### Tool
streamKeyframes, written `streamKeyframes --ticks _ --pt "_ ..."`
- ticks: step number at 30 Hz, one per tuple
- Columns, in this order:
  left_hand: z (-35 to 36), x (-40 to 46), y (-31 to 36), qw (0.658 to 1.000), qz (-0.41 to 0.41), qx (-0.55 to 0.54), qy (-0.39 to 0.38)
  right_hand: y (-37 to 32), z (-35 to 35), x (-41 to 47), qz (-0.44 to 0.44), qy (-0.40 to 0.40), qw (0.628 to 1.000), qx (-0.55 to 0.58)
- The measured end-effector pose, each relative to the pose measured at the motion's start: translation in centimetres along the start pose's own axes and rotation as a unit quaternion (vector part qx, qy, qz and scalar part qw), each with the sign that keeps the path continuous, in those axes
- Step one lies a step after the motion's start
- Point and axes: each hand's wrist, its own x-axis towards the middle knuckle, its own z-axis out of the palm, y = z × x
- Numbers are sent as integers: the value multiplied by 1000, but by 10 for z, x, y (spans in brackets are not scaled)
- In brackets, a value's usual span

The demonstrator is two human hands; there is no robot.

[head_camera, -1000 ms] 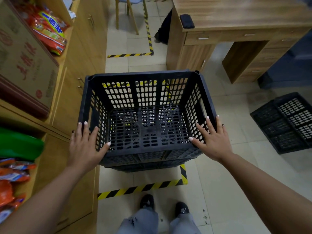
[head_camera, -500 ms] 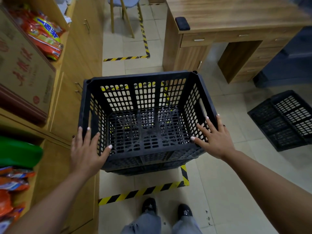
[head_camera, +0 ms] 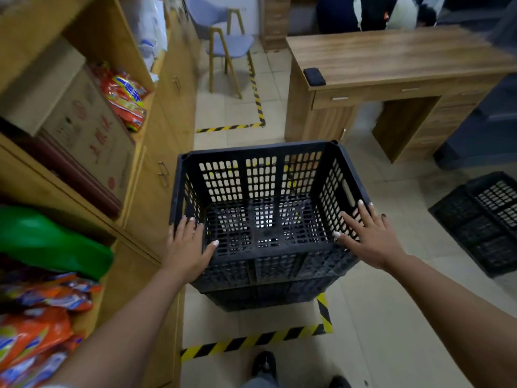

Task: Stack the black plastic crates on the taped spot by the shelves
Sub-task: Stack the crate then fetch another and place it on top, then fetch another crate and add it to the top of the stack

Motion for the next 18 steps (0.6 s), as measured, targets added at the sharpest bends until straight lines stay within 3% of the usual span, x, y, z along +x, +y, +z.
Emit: streamKeyframes --ticks 6,12,18 --pt "-52 -3 66 990 58 -129 6 15 -46 -29 -20 107 990 85" --pt "-104 -5 184 977 169 -107 70 72 -99 -61 -39 189 975 114" --pt "-139 -11 325 948 277 -115 105 176 -126 -109 4 218 970 107"
